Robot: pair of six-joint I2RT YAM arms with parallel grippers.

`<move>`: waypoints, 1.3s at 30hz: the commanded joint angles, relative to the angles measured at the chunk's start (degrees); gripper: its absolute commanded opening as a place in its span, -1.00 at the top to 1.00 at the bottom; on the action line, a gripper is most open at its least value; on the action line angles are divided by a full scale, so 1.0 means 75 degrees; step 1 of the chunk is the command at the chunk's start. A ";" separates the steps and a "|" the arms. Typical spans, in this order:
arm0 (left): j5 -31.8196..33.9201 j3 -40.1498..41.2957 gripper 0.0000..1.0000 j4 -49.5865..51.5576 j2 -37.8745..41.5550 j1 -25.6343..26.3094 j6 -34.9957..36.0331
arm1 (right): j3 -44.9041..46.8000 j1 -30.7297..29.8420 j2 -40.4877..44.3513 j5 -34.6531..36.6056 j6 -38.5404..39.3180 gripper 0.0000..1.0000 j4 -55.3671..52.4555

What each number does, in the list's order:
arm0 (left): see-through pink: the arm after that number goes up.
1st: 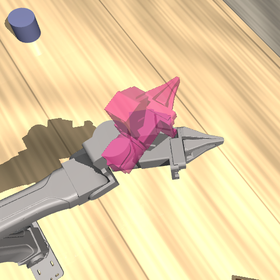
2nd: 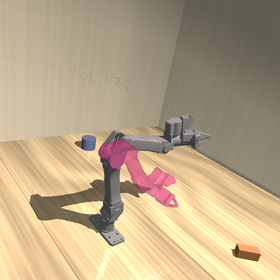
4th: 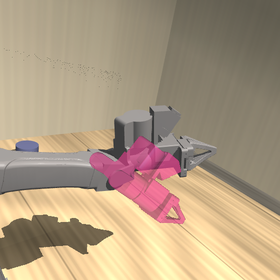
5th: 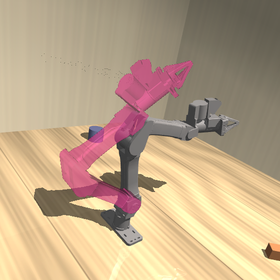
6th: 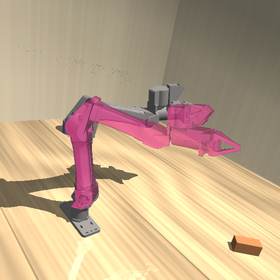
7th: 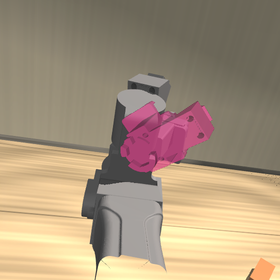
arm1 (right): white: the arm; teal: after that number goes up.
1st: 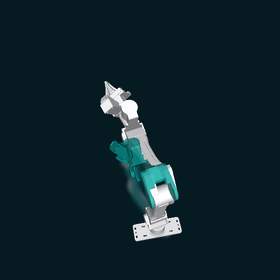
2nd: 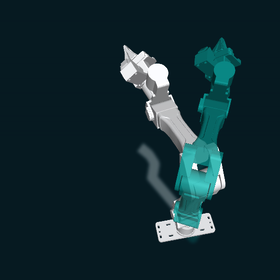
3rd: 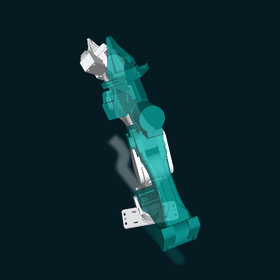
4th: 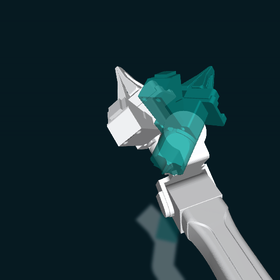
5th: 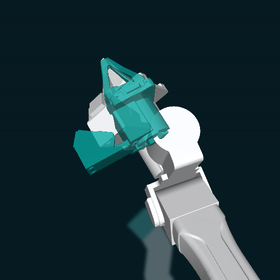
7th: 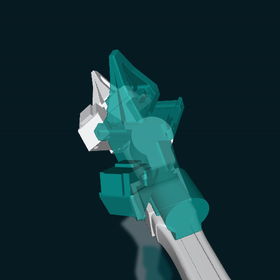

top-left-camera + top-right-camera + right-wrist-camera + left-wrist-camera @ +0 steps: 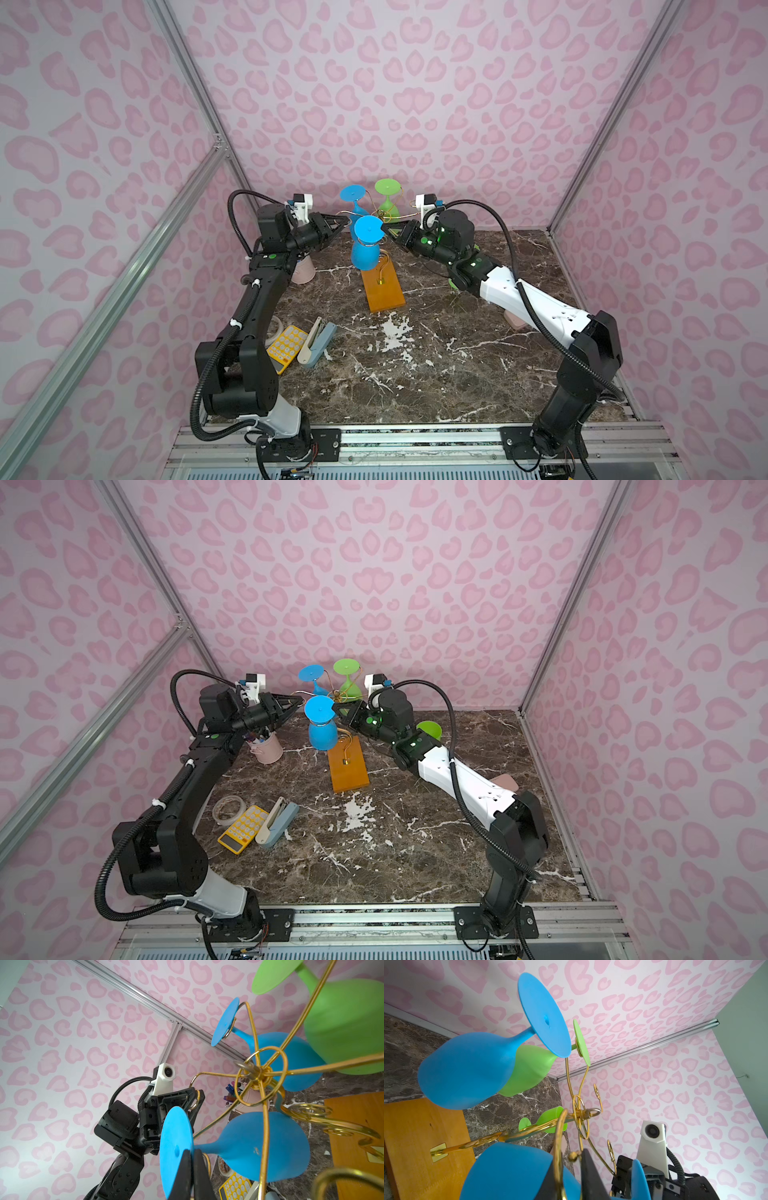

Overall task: Take the wine glass off the wine glass rack
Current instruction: Pick up the wine glass from the wine glass rack.

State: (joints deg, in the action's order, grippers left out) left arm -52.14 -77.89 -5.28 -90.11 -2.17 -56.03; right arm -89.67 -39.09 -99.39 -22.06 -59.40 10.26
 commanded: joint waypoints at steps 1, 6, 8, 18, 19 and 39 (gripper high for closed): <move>0.0038 0.0014 0.64 -0.0210 -0.0048 -0.0016 0.0287 | 0.0096 0.0009 0.0053 0.0211 0.0212 1.00 0.0003; 0.0026 0.0020 0.64 -0.0210 -0.0024 -0.0026 0.0287 | -0.0018 0.0009 -0.0064 0.0213 0.0184 1.00 0.0033; 0.0037 0.0017 0.64 -0.0210 -0.0033 -0.0032 0.0284 | -0.0170 0.0009 -0.0171 0.0161 0.0193 1.00 -0.0028; 0.0038 0.0037 0.64 -0.0245 -0.0050 -0.0026 0.0253 | -0.0536 0.0004 -0.0463 -0.0152 0.0279 1.00 -0.0404; 0.0038 0.0037 0.64 -0.0245 -0.0048 -0.0026 0.0257 | -0.0553 -0.0005 -0.0481 -0.0172 0.0280 1.00 -0.0418; 0.0014 0.0061 0.65 -0.0257 -0.0069 -0.0038 0.0252 | -0.0176 0.0092 -0.0141 0.0163 0.0047 1.00 0.0097</move>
State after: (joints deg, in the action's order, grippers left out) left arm -52.45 -77.71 -5.69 -90.17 -2.42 -56.86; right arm -90.52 -38.50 -100.12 -21.45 -59.35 9.74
